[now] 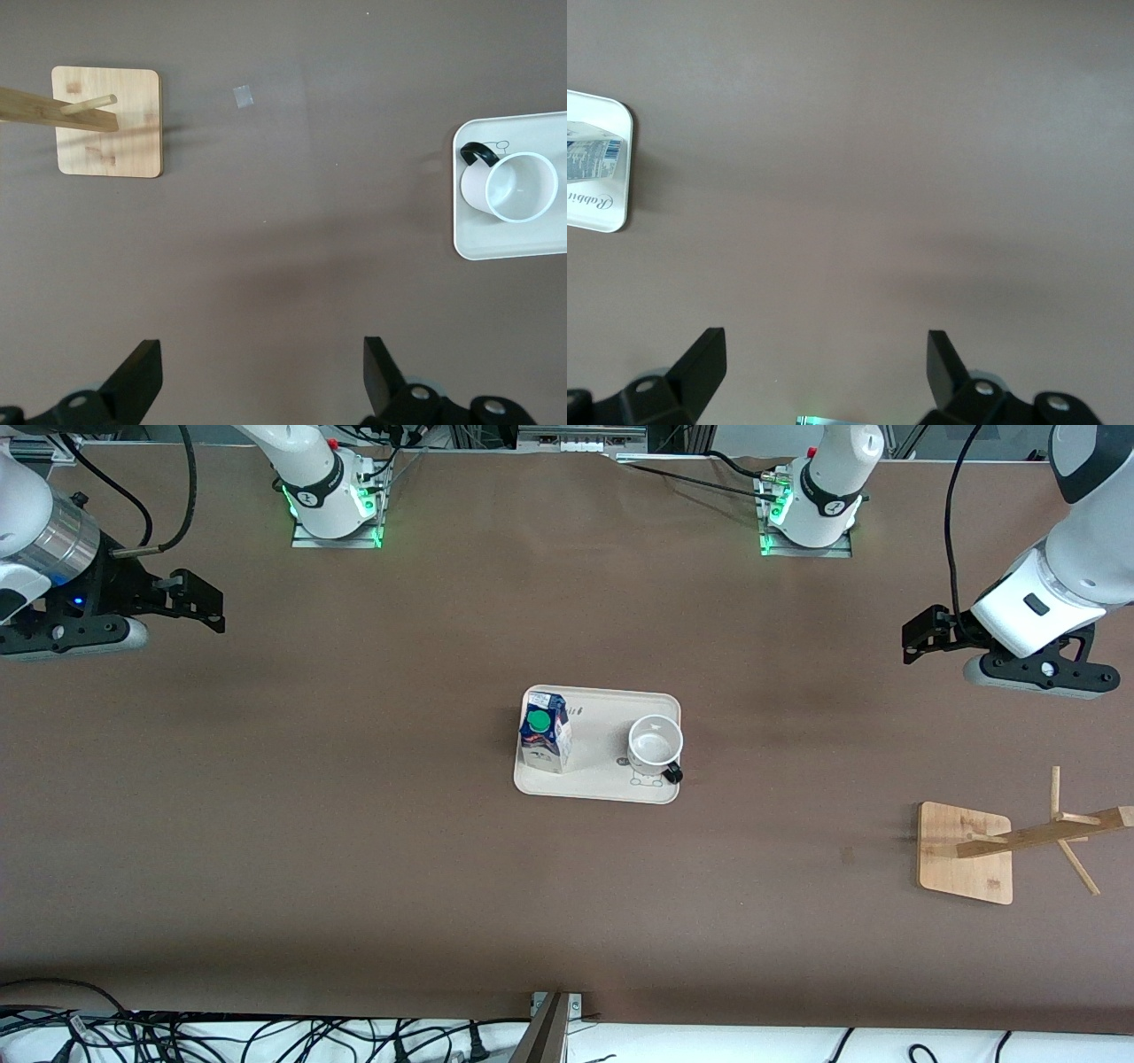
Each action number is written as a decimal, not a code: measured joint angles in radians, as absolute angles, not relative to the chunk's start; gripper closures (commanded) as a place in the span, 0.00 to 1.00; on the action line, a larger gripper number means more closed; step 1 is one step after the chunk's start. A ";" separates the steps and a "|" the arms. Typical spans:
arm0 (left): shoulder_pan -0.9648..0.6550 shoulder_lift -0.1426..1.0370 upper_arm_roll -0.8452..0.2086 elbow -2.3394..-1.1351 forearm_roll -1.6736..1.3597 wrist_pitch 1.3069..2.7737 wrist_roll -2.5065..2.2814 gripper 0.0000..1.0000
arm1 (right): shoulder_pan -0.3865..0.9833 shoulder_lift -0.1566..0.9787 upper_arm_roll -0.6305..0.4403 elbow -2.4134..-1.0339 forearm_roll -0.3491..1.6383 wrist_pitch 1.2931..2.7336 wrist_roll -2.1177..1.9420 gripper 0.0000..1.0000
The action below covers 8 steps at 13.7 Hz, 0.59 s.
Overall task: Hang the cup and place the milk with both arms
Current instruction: 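Move the right gripper over the milk carton on the tray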
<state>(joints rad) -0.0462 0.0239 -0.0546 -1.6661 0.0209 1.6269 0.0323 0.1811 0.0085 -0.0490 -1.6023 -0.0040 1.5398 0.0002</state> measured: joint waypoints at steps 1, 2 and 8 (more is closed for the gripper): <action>-0.046 0.024 -0.055 -1.666 0.021 1.627 0.032 0.00 | 0.181 0.008 -0.049 -1.603 -0.004 1.545 0.004 0.00; -0.046 0.024 -0.055 -1.666 0.021 1.627 0.032 0.00 | 0.181 0.005 -0.049 -1.607 -0.004 1.557 0.011 0.00; -0.046 0.024 -0.054 -1.666 0.021 1.623 0.032 0.00 | 0.181 0.000 -0.047 -1.609 -0.004 1.565 0.025 0.00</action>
